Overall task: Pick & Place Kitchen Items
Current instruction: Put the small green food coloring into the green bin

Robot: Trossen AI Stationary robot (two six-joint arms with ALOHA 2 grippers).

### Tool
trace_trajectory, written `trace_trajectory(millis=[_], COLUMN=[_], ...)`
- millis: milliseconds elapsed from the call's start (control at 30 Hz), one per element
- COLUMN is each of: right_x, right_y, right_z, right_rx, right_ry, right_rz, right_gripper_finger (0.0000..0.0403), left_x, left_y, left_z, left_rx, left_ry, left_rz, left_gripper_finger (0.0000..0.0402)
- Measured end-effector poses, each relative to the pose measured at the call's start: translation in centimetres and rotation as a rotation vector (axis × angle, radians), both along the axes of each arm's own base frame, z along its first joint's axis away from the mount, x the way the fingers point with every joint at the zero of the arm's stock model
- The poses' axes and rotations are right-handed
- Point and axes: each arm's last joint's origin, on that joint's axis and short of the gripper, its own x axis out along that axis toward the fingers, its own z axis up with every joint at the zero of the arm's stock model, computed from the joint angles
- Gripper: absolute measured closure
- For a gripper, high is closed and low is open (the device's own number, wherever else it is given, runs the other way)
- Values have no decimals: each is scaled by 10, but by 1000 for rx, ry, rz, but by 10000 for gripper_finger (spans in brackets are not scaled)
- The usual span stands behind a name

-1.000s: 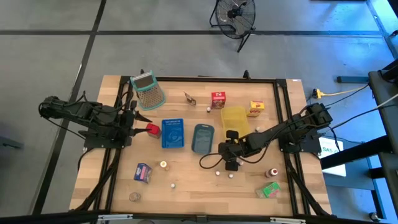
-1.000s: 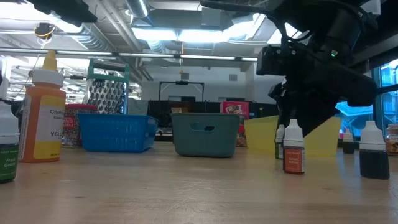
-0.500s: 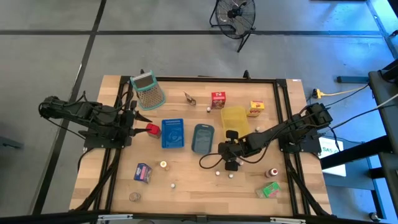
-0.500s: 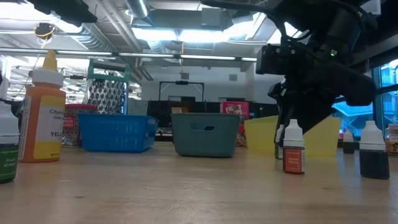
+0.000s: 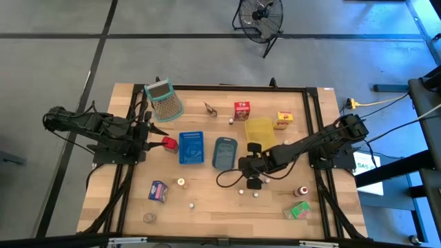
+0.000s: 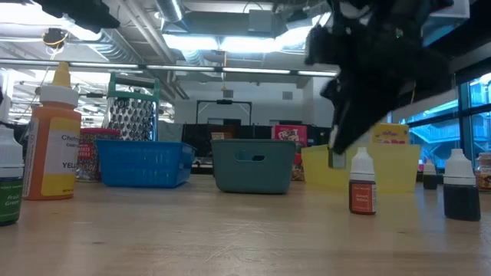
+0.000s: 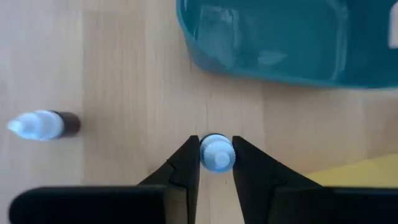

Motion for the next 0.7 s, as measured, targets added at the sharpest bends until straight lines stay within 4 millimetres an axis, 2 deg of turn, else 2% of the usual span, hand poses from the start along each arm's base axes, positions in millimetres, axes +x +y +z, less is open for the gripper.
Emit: trace_trajectory(millis=[167, 333, 533, 700], right_x=[8, 17, 35, 51], right_y=[2, -6, -31, -55], right_z=[29, 55, 78, 85], right_rx=[-8, -35, -45, 13], right_ry=[22, 8, -94, -205], right_rz=[-2, -37, -91, -91], right_gripper_finger=[323, 324, 324, 324], left_x=[0, 0, 0, 0], left_y=[0, 0, 0, 0], left_z=[0, 0, 0, 0], left_rx=[0, 0, 0, 0], left_ry=[0, 1, 1, 1], left_rz=[0, 0, 0, 0], left_gripper_finger=[250, 250, 251, 249])
